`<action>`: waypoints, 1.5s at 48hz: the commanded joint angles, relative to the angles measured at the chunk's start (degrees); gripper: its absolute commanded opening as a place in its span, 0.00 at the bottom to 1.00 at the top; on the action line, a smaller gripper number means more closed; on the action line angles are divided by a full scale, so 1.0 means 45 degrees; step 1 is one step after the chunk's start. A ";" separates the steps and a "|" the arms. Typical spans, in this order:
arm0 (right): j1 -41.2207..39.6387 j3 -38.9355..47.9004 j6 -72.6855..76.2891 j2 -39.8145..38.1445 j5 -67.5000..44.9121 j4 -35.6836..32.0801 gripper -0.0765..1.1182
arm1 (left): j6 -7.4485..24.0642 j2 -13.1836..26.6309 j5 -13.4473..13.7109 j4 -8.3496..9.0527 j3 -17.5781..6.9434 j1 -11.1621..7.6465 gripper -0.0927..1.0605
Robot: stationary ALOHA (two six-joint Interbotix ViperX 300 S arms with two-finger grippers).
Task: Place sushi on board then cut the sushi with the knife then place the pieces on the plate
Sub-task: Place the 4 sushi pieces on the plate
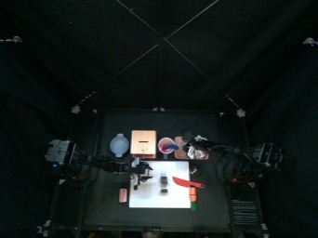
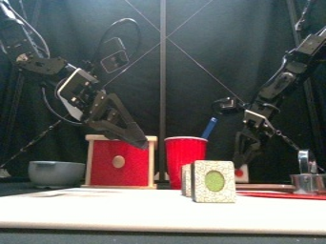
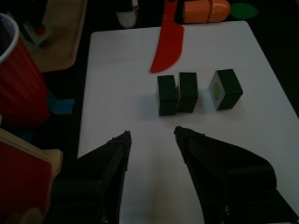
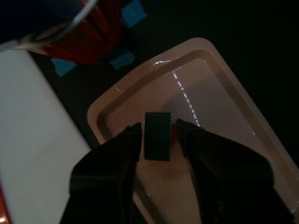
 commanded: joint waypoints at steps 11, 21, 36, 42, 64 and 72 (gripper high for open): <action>-0.0039 -0.0449 0.0000 0.0293 -0.0059 -0.0293 0.82 | 0.0000 -0.0078 -0.0078 -0.0020 -0.0195 0.0059 0.79; 0.0371 -0.0391 0.0020 -0.0684 0.0664 -0.0117 0.82 | -0.0020 -0.0078 -0.0059 -0.0020 -0.0215 0.0059 0.79; 0.3418 -0.0762 0.0039 -0.1328 0.0898 0.1641 0.82 | 0.0000 -0.0078 -0.0078 -0.0020 -0.0234 0.0059 0.79; 0.4590 -0.0996 0.0039 -0.1172 0.0449 0.1992 0.82 | 0.0000 -0.0098 -0.0078 -0.0020 -0.0234 0.0039 0.79; 0.6406 -0.2285 -0.0020 0.0820 -0.0703 0.1973 0.82 | -0.0020 -0.0098 -0.0078 -0.0020 -0.0332 0.0059 0.79; 0.6602 -0.2793 -0.0020 0.1602 -0.0664 0.1777 0.82 | -0.0020 -0.0078 -0.0078 -0.0020 -0.0352 0.0059 0.79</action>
